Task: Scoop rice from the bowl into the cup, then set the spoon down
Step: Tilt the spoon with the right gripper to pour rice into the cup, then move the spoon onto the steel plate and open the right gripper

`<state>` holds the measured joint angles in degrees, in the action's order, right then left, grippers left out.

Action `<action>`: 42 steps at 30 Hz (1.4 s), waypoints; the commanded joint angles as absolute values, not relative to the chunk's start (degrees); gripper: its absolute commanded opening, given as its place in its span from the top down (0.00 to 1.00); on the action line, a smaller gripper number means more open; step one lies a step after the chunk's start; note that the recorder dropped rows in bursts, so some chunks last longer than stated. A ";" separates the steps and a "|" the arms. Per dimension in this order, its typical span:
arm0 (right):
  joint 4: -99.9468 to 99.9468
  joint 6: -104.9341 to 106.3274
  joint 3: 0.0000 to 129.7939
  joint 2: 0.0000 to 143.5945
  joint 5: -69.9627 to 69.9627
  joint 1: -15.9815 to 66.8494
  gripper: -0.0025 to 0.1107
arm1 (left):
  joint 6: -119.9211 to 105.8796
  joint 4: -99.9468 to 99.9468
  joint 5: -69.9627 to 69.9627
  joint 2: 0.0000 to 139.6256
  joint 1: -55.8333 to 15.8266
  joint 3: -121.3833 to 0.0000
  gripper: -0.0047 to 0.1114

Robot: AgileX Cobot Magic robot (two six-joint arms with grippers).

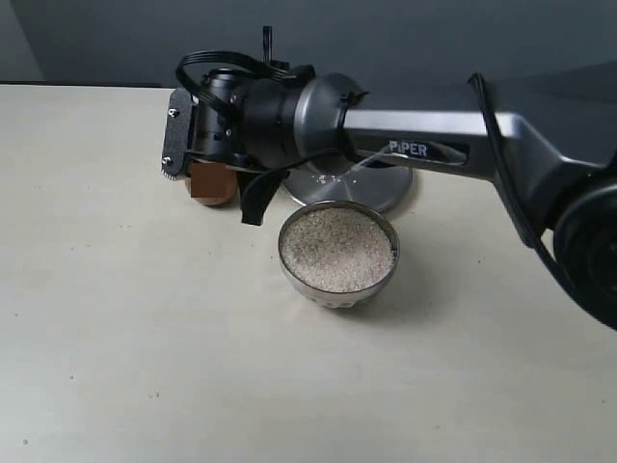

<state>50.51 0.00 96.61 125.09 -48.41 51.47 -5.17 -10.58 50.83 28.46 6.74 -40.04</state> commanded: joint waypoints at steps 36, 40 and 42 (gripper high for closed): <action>-10.16 13.75 96.79 120.06 -52.95 20.85 0.98 | -5.23 -10.56 50.97 28.69 6.79 -40.38 0.96; -10.61 14.36 96.79 122.79 -49.05 20.62 0.98 | -5.23 -10.56 50.97 28.69 6.79 -40.38 0.96; -10.62 14.51 96.79 124.20 -47.13 20.62 0.98 | -5.23 -10.56 50.97 28.69 6.79 -40.38 0.96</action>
